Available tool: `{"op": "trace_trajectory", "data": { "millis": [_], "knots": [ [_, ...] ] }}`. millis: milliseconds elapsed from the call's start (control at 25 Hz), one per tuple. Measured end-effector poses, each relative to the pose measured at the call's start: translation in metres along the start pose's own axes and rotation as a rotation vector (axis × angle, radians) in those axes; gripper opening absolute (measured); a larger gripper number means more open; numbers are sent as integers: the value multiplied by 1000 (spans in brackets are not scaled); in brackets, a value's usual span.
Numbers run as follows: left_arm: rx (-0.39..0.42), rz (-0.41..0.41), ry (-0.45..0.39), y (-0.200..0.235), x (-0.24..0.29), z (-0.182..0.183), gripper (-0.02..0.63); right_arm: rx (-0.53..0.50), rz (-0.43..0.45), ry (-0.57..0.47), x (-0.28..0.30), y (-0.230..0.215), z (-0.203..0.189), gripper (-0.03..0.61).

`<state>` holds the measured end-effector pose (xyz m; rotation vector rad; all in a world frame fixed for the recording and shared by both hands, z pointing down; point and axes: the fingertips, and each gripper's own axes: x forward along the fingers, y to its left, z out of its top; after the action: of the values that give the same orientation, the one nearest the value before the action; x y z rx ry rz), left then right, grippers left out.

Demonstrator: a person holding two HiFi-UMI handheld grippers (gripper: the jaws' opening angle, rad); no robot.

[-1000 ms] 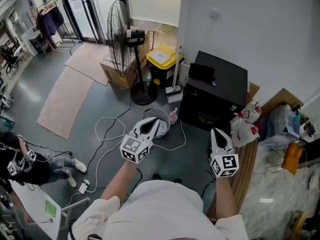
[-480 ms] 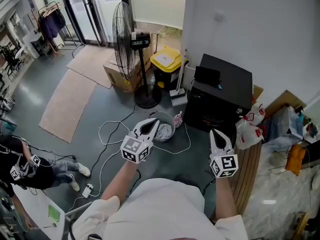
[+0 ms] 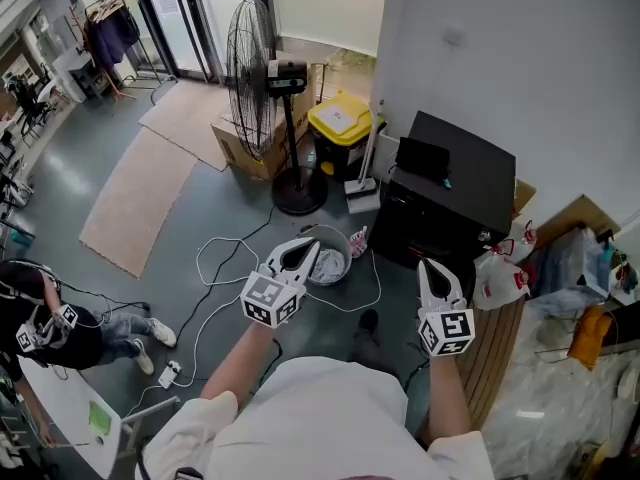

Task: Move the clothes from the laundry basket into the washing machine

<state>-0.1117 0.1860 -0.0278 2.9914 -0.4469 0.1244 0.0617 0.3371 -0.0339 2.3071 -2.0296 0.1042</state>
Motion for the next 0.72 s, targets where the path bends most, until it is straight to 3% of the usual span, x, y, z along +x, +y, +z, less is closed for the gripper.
{"op": "trace_trajectory", "data": {
  "millis": [720],
  "knots": [
    [-41, 143, -22, 43, 156, 17, 6, -1, 208, 24, 150, -128, 2, 11]
  ]
}}
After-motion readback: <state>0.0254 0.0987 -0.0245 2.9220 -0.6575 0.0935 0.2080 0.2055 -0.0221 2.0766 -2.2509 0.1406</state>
